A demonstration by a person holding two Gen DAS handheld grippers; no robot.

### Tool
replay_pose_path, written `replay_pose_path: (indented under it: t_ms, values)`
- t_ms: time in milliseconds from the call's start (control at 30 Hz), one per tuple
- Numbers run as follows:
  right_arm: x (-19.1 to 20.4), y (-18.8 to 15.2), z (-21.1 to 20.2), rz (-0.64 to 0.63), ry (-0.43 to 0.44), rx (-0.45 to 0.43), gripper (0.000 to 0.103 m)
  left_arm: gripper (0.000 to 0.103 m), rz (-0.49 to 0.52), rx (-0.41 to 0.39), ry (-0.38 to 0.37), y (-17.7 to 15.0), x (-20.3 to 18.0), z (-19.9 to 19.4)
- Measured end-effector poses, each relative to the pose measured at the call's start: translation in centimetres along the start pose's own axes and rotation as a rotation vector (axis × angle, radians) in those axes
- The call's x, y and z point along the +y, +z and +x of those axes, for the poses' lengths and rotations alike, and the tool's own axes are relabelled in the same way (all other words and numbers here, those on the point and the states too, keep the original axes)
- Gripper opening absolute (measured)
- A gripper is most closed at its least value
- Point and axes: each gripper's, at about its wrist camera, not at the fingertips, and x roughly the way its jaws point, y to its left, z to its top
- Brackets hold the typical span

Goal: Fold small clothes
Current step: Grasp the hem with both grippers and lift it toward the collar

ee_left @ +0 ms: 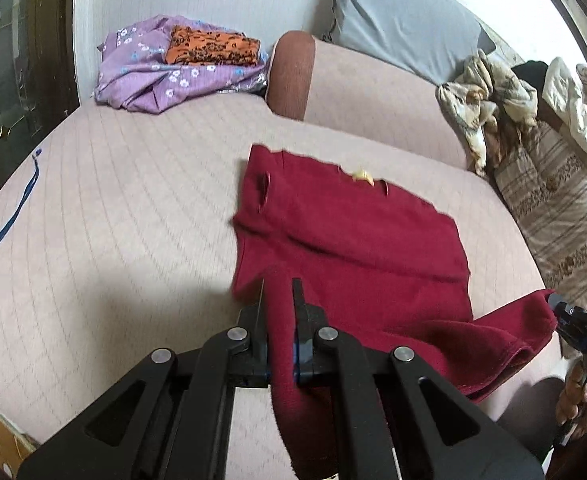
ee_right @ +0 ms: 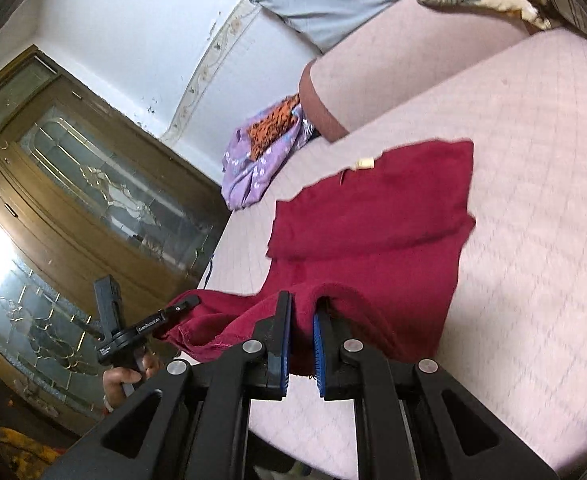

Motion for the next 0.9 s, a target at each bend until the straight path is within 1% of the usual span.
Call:
replay_pose_path:
  t_ms: [200, 333, 467, 667, 767, 900]
  values:
    - [-0.6, 3.6, 1.5, -0.006, -0.031, -0.043, 0.009, 0.004, -0.025, -0.019, 0.000, 3.5, -0.2, 2.8]
    - [-1.7, 6.7, 2.9, 0.002, -0.061, -0.069, 0.009, 0.004, -0.065, -0.017, -0.020, 6.2, -0.3, 6.0]
    - [-3.1, 9.5, 4.7, 0.016, -0.087, -0.088, 0.009, 0.004, -0.058, -0.008, 0.000, 8.1, -0.7, 8.8]
    - [-5.8, 12.8, 8.0, 0.030, -0.142, -0.072, 0.009, 0.004, -0.069, 0.032, 0.025, 10.5, -0.7, 13.4]
    - [-7.6, 14.0, 10.3, 0.054, -0.169, -0.049, 0.009, 0.004, -0.074, 0.056, 0.029, 11.0, -0.6, 15.1]
    - [-9.4, 14.7, 12.1, 0.084, -0.179, -0.032, 0.009, 0.004, -0.078, 0.075, 0.033, 11.2, -0.6, 16.6]
